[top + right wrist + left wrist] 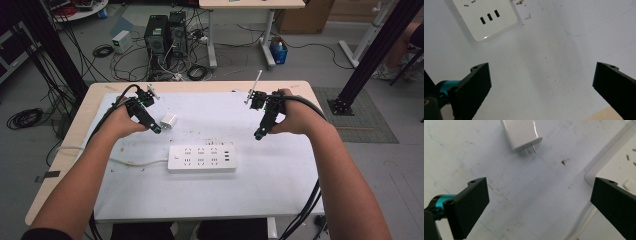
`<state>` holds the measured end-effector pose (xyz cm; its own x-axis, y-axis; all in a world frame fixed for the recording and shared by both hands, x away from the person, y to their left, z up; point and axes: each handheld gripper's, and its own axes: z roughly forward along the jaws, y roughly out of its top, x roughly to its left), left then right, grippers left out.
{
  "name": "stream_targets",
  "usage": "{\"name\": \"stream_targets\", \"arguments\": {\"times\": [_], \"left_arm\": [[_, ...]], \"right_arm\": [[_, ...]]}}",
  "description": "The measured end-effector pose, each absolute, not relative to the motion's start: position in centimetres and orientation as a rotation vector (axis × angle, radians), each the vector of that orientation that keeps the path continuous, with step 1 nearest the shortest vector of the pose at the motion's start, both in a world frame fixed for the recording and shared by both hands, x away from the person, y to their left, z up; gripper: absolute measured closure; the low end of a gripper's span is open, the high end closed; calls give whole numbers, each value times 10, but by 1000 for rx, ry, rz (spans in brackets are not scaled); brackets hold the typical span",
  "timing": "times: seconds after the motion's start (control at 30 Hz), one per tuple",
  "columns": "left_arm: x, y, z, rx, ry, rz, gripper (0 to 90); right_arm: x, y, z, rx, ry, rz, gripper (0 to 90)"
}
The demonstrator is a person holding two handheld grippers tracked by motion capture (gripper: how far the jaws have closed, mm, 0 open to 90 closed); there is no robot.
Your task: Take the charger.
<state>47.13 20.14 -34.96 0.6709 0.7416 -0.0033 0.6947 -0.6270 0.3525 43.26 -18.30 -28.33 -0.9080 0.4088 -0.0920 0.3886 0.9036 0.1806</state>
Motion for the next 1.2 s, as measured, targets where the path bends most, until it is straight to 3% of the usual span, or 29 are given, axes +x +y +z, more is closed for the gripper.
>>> {"name": "stream_targets", "arguments": {"times": [0.2, 1.2], "left_arm": [[481, 199, -363, 2450, 1219, 213, 19], [506, 177, -414, 2275, 1321, 321, 19]], "right_arm": [[434, -185, -286, 616, 2943, 237, 12], [437, -181, -288, 636, 2915, 225, 12]]}}
